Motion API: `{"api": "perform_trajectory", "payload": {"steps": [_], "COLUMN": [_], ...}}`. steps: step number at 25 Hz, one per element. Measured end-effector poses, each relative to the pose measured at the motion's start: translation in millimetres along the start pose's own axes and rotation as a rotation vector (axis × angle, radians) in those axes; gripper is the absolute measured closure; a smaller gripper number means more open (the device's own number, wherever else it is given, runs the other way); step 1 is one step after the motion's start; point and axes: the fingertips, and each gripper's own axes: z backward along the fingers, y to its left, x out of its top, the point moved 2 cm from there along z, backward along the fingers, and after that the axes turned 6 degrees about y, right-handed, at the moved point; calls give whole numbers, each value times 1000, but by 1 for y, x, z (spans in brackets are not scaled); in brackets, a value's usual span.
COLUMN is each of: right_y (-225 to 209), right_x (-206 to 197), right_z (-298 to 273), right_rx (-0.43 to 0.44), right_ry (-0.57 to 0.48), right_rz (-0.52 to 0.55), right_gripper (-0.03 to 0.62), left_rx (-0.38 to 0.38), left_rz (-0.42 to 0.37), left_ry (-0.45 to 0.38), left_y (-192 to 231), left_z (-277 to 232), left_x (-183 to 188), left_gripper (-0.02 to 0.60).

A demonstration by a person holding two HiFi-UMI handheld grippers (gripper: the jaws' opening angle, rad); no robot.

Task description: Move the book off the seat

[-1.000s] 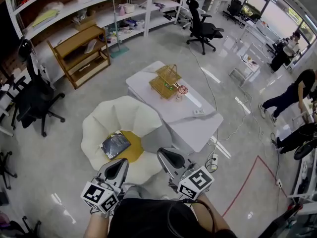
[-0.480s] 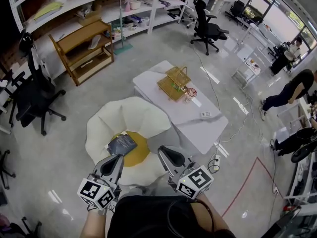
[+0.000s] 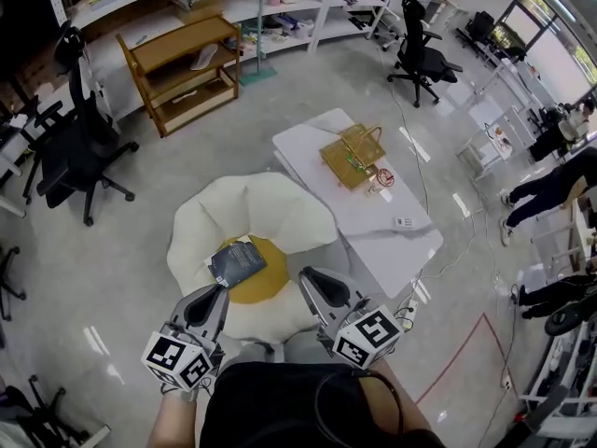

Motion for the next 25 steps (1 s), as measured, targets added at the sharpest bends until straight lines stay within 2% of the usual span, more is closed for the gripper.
{"api": "perform_trajectory", "payload": {"steps": [6,13,25], "right_y": [-15,-34,-73], "right_x": [-12,-27,-91], "right_z": [-25,-56,-118], "right_rx": [77,164,245], "right_ry": [68,171,305], "right_rz": [-4,-12,-80], "right_gripper": [563,534,488], "left_rx": [83,184,333], "left_rz": [47,107,233], "left_ry": [2,44,108], "left_y": [14,32,81], "left_z": [-10,-20,-37], "left_x": [-13,-34,-98], "left_gripper": [574,564,502]}}
